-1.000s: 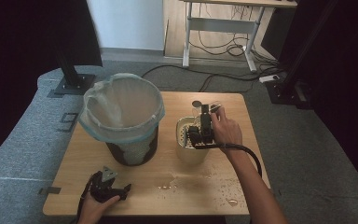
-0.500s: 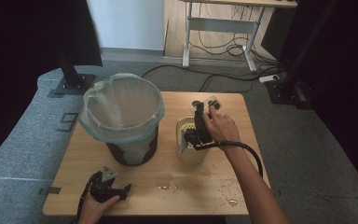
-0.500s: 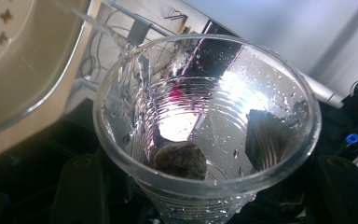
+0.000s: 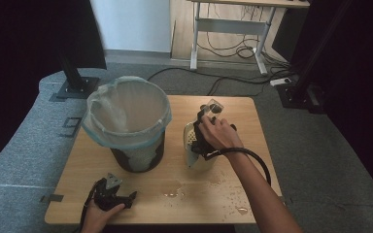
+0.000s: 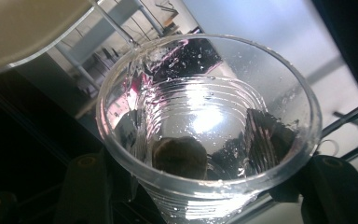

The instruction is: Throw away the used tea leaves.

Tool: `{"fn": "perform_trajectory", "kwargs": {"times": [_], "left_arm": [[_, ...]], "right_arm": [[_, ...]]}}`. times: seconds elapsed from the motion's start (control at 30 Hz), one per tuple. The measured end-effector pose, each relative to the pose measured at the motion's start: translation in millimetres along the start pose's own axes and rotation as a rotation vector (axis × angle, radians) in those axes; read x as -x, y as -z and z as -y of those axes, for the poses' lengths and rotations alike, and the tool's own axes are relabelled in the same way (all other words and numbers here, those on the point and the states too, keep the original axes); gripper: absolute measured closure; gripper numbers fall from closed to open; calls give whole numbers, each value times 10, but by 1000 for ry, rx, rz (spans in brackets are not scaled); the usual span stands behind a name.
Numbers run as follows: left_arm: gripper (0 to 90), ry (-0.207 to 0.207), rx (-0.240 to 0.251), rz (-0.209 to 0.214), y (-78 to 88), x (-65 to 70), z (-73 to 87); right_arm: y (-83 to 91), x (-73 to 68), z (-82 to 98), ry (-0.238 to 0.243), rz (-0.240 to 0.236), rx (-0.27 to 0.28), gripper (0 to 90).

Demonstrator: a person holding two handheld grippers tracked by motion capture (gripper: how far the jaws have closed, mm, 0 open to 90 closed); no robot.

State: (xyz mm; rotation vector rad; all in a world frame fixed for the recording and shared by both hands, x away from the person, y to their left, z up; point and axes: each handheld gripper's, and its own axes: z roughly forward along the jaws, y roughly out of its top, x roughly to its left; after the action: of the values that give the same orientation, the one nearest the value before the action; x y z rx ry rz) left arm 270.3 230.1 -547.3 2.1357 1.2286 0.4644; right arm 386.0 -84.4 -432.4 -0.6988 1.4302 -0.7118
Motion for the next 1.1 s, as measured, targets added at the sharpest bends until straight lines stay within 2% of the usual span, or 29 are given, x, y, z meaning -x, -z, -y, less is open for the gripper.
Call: {"fn": "perform_trajectory", "kwargs": {"times": [0.03,0.1,0.13,0.17,0.23,0.27,0.33,0.37,0.4,0.43,0.47,0.5,0.53,0.57,0.6,0.63,0.67,0.7,0.73,0.77,0.8,0.83,0.87,0.9,0.93,0.97,1.03,1.07,1.1], "left_arm": [[57,0,0,0,0,0,0],[57,-1,0,1,1,0,2],[58,-1,2,3,2,1,4],[58,-1,2,3,2,1,4],[57,-2,1,3,2,1,3],[57,-2,1,3,2,1,3],[57,-2,1,3,2,1,3],[57,-2,1,3,2,1,3],[57,-2,2,3,1,1,3],[57,-2,2,3,1,1,3],[57,-2,2,4,1,0,4],[57,-2,2,4,1,0,4],[57,-1,2,4,1,1,3],[57,-1,2,4,1,1,3],[57,-1,2,3,1,1,3],[57,-1,2,3,1,1,3],[57,-1,2,3,1,1,3],[57,-1,1,3,2,1,3],[57,-2,1,4,2,1,3],[57,-2,1,4,2,1,3],[57,-1,1,3,2,1,3],[57,-1,1,2,1,1,3],[57,-1,2,3,1,2,3],[57,-1,2,3,1,2,3],[57,-1,2,2,1,2,3],[57,-1,2,2,1,2,3],[57,0,3,3,0,1,4],[57,-1,3,3,1,1,4],[57,-1,3,4,1,1,4]], "right_arm": [[2,-2,-18,38,6,-1,405],[9,18,-41,56,6,-7,405],[19,37,-48,-4,2,13,406],[19,37,-48,-4,2,13,406],[26,43,-41,-50,-11,8,406],[26,43,-41,-50,-11,8,406],[25,49,-17,-111,-26,21,405],[25,49,-17,-111,-26,21,405],[24,54,0,-159,-40,29,404],[24,54,0,-159,-40,29,404],[41,53,15,-267,-62,34,403],[41,53,15,-267,-62,34,403],[44,87,64,-390,-90,66,403],[46,95,86,-442,-103,73,403],[50,102,113,-527,-126,79,403],[50,102,113,-527,-126,79,403],[42,119,177,-666,-170,89,403],[42,119,177,-666,-170,89,403],[33,126,245,-812,-216,106,403],[33,126,245,-812,-216,106,403],[33,132,282,-881,-241,117,403],[36,131,316,-955,-267,125,404],[26,125,397,-1103,-318,167,407],[26,125,397,-1103,-318,167,407],[20,112,463,-1246,-372,205,410],[20,112,463,-1246,-372,205,410],[12,90,542,-1416,-429,245,413],[-1,62,618,-1564,-478,283,414],[-1,62,618,-1564,-478,283,414]]}}
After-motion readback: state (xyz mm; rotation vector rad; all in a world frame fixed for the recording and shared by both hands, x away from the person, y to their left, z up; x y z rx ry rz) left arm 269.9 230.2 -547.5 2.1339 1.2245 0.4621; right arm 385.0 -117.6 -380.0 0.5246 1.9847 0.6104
